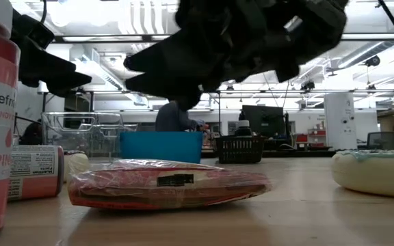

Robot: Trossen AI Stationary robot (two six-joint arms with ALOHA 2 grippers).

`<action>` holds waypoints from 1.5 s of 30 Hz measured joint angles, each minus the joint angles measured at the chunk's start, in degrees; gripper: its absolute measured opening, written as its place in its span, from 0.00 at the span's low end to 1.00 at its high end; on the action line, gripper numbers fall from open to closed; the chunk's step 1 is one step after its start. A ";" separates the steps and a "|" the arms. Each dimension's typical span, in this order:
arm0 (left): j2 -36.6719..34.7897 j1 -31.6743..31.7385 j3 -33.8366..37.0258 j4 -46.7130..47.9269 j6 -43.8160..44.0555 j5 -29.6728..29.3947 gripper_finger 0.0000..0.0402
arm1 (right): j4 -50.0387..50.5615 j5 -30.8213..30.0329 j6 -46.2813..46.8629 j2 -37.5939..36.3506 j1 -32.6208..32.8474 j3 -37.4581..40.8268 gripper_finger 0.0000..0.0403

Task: Pick & Place Food Item
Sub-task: Put the top pink food coloring bottle into the black bin

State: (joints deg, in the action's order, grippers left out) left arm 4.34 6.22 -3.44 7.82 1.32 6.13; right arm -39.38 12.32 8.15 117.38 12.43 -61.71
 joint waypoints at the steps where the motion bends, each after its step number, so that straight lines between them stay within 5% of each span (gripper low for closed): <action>1: 0.00 0.00 0.00 0.02 -0.02 0.00 0.68 | 0.49 1.01 -0.57 0.81 0.20 -1.54 0.53; 29: 0.76 0.00 -0.08 0.39 -0.02 0.00 0.68 | 7.52 10.04 0.23 16.39 1.24 -19.42 0.53; 45: 0.74 0.00 -0.07 0.39 -0.02 0.02 0.68 | 10.61 9.67 0.38 19.29 1.59 -20.57 0.53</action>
State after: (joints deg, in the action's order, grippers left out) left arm 5.08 6.22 -3.51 8.21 1.30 6.15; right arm -28.77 21.99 8.54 136.66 14.02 -82.28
